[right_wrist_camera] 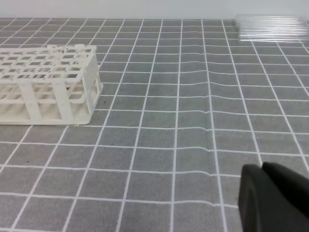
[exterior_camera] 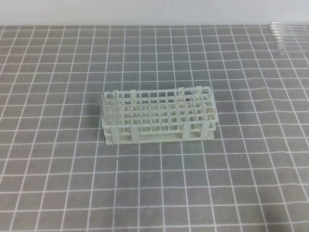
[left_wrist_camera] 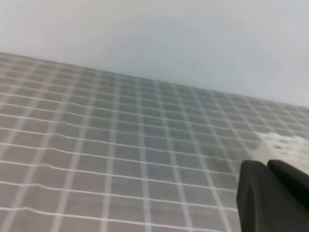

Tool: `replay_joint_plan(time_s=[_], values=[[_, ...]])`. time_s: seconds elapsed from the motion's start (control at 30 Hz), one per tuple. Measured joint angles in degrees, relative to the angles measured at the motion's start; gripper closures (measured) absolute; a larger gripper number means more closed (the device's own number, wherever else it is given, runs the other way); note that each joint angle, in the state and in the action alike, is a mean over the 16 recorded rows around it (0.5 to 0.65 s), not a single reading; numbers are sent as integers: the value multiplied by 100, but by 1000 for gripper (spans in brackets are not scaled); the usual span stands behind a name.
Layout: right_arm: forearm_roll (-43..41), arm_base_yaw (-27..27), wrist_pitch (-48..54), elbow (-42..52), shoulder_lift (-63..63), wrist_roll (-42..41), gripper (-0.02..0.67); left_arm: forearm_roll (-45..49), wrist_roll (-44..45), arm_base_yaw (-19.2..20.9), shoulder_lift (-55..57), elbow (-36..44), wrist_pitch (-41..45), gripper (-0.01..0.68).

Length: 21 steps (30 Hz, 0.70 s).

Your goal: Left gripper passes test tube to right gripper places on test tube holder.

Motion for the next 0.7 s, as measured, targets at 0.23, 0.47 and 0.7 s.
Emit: replay_joint_plan(time_s=[0.23, 0.47, 0.7], values=[[2, 0, 0, 0, 0, 0, 662, 107, 17, 589, -412, -14, 723, 674], [2, 0, 0, 0, 0, 2, 662, 219, 22, 698, -490, -25, 1395, 675], [2, 0, 0, 0, 4, 6, 662, 256, 13, 700, -465, -36, 1771, 675]])
